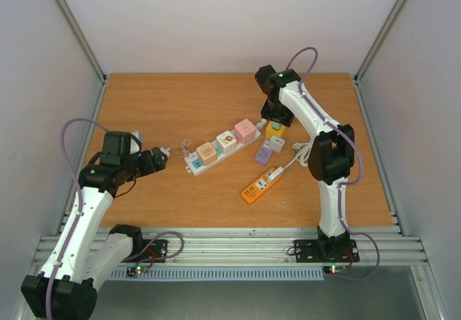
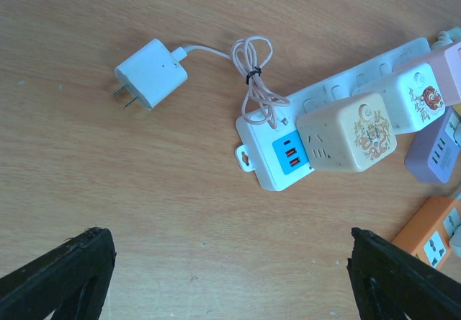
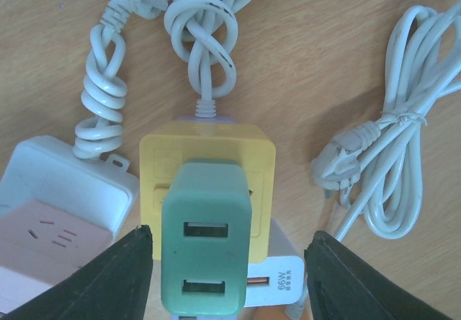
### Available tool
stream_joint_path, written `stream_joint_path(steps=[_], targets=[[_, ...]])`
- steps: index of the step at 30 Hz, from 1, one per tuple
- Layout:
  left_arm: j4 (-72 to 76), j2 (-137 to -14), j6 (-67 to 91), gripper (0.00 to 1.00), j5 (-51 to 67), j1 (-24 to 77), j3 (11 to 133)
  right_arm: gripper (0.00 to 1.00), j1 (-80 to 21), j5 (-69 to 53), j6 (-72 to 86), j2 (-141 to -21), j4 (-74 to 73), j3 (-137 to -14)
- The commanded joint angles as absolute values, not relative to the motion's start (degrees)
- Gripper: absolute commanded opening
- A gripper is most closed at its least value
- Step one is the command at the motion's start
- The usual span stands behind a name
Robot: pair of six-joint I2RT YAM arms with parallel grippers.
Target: Insert the plug
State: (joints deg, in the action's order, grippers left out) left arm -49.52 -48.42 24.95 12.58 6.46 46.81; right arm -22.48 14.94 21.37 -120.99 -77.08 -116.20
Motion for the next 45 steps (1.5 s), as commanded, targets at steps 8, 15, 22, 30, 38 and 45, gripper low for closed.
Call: stream_joint_path(steps=[8, 15, 22, 30, 38, 45], targets=[[-51.2, -49.73, 26.94, 0.9, 10.54, 6.25, 48.15, 0.59, -22.88, 15.9, 16.2, -114.94, -73.82, -114.69], [-45.36, -52.04, 37.17, 0.99, 9.27, 6.25, 45.88, 0.71, -22.94, 11.45, 7.84, -99.16, -60.01, -100.75], [-37.92, -60.66, 45.69, 0.99, 3.03, 6.24, 45.69, 0.75, -22.94, -4.88, 1.52, -83.0, -44.45, -83.72], [-33.33, -78.94, 49.08, 0.98, 3.72, 6.15, 52.97, 0.74, -22.94, -16.7, 4.12, -75.31, -37.56, -72.49], [-31.07, -97.29, 41.14, 0.94, 1.4, 5.89, 59.22, 0.73, -22.93, -19.92, 2.74, -73.61, -38.29, -68.61], [-34.93, -99.78, 35.45, 0.9, -3.76, 5.89, 62.2, 0.73, -22.94, -22.12, 3.64, -74.94, -37.65, -66.03]])
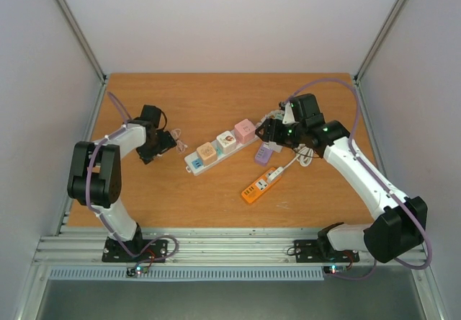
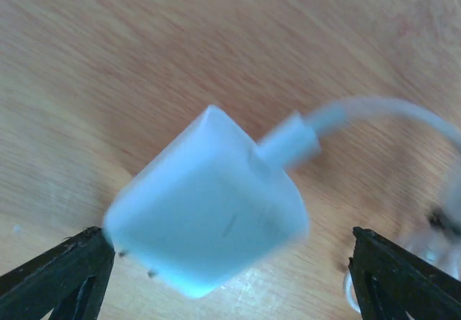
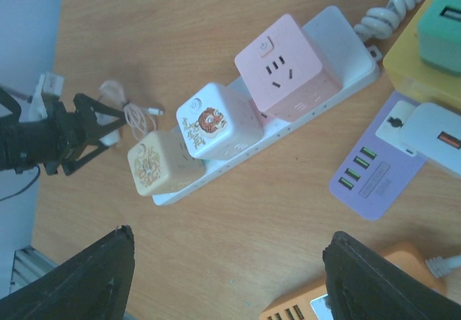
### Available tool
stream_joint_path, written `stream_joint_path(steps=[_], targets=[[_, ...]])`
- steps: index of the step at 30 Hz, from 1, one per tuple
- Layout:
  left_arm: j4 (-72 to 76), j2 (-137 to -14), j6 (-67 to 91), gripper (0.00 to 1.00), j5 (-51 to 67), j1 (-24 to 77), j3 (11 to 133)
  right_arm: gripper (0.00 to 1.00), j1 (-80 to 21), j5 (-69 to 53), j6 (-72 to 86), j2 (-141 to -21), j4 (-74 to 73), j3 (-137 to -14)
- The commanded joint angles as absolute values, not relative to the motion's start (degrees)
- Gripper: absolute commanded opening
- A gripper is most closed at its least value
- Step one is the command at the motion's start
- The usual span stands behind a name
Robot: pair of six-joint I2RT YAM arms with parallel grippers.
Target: Insert the plug
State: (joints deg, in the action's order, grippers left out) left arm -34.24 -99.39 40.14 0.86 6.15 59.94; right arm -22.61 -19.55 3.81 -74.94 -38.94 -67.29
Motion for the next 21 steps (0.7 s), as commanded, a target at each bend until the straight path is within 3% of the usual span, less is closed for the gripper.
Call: stream_joint_path(steps=[1, 12, 21], targets=[[-35.72, -99.9, 34.9, 0.91, -4.29, 5.91, 62.65, 0.73, -22.94, -22.33, 3.72, -75.16, -37.36, -65.77], [-39.8, -103.43, 21.81, 0.92, -1.74, 5.89, 68.06, 0.72, -22.94, -23.18, 4.02, -76.49, -37.68, -66.43], [-42.19, -107.23, 14.88, 0.8, -5.27, 5.89, 69.95, 0.68, -23.52, -23.21, 3.99, -77.32, -39.35, -68.04]])
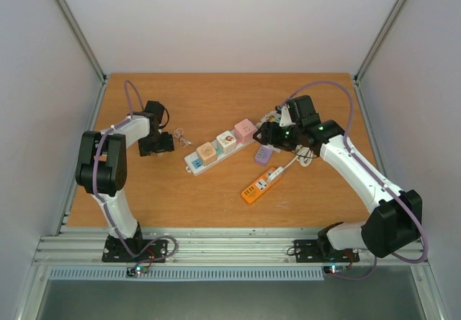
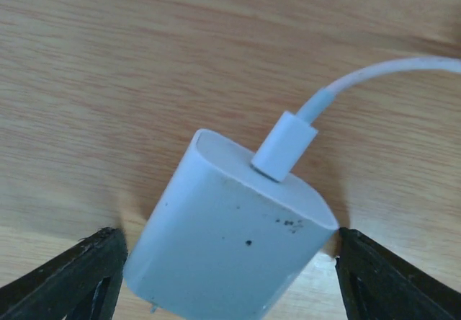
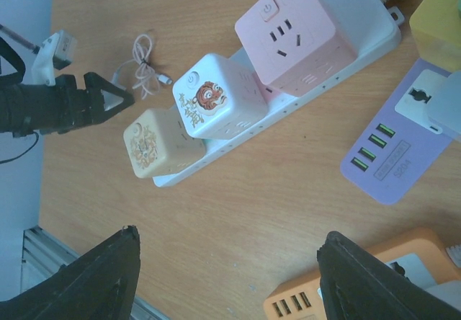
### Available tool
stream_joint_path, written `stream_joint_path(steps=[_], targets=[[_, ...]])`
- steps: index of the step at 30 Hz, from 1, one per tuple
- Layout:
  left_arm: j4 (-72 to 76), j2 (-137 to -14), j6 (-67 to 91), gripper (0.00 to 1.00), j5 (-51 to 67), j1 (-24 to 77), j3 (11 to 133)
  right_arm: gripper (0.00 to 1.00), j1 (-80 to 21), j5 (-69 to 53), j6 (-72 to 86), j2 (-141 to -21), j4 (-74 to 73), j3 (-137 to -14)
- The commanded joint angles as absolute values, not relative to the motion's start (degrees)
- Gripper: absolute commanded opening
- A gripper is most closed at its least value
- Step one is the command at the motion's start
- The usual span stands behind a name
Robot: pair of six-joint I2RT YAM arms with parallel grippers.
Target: Insert the plug
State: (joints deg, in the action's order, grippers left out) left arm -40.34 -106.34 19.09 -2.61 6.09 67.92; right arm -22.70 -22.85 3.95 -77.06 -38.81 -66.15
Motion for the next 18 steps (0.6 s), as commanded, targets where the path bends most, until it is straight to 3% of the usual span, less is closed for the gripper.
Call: stream_joint_path(steps=[1, 14, 18], targets=[[-42.34, -107.41, 15.02, 0.8, -5.89, 5.89, 70.18, 0.68, -23.67, -23.04, 4.08, -77.34, -39.38, -68.08], [-41.39, -110.36, 12.38, 0.72, -3.63, 5.89, 72.57, 0.65, -25.66, -20.99, 4.7, -77.72, -40.28, -68.88], [-40.8, -109.65, 12.78, 0.59, -4.39, 5.89, 71.68, 0.61, -25.75, -19.97, 5.28, -77.12, -40.32, -68.67]])
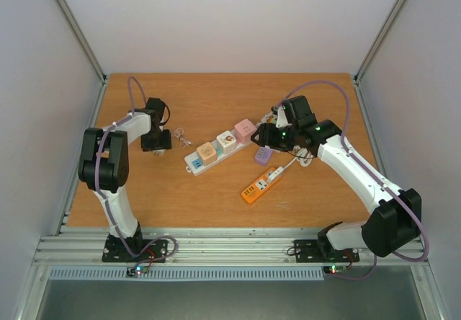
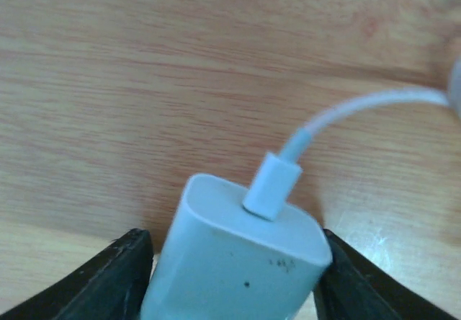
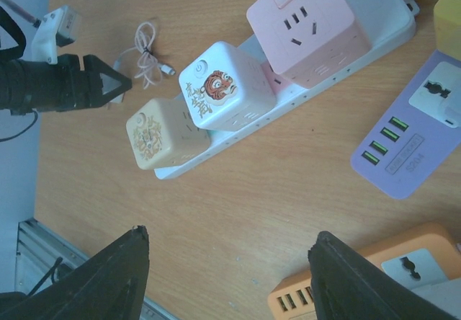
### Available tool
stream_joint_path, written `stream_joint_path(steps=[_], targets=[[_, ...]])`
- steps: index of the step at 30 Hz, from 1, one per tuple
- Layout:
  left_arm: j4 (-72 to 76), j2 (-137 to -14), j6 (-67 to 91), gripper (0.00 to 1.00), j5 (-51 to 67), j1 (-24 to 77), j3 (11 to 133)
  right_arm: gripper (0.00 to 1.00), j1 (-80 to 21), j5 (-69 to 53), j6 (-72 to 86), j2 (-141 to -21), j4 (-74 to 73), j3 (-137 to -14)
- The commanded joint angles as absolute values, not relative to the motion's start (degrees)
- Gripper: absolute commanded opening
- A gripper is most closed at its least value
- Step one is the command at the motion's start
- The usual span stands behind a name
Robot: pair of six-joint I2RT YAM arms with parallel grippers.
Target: Insert the plug
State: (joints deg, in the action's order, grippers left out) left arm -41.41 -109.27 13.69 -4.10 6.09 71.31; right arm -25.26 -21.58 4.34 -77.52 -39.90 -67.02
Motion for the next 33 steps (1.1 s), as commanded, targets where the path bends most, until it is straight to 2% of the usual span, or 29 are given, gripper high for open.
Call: stream_joint_path(steps=[1, 8, 15, 21, 27, 33], targets=[[-40.78, -109.34, 13.11, 0.56, -4.66, 5.89, 71.59, 0.61, -25.83, -19.9, 5.43, -76.91, -39.95, -68.5], [-39.04, -104.39, 14.66, 0.45, -4.75, 6.68, 69.84, 0.59, -26.1, -21.21, 5.2, -76.2, -37.97, -68.31], [-37.1, -94.49, 13.65, 0.42, -2.09, 10.88, 68.86, 0.6, -26.19, -26.78, 4.03, -74.69, -33.15, -66.59], [-23.94, -82.62, 15.23, 0.41, 13.75, 16.01, 63.63, 0.69, -28.23, -27.14, 2.46, -72.46, -28.28, -66.84], [-9.05, -72.5, 17.63, 0.38, 28.16, 17.57, 56.3, 0.71, -31.51, -29.01, 2.52, -73.71, -27.29, -71.31], [-4.2, -67.99, 15.13, 0.37, 37.0, 17.83, 53.44, 0.72, -36.43, -31.3, 1.91, -75.88, -28.67, -76.82]])
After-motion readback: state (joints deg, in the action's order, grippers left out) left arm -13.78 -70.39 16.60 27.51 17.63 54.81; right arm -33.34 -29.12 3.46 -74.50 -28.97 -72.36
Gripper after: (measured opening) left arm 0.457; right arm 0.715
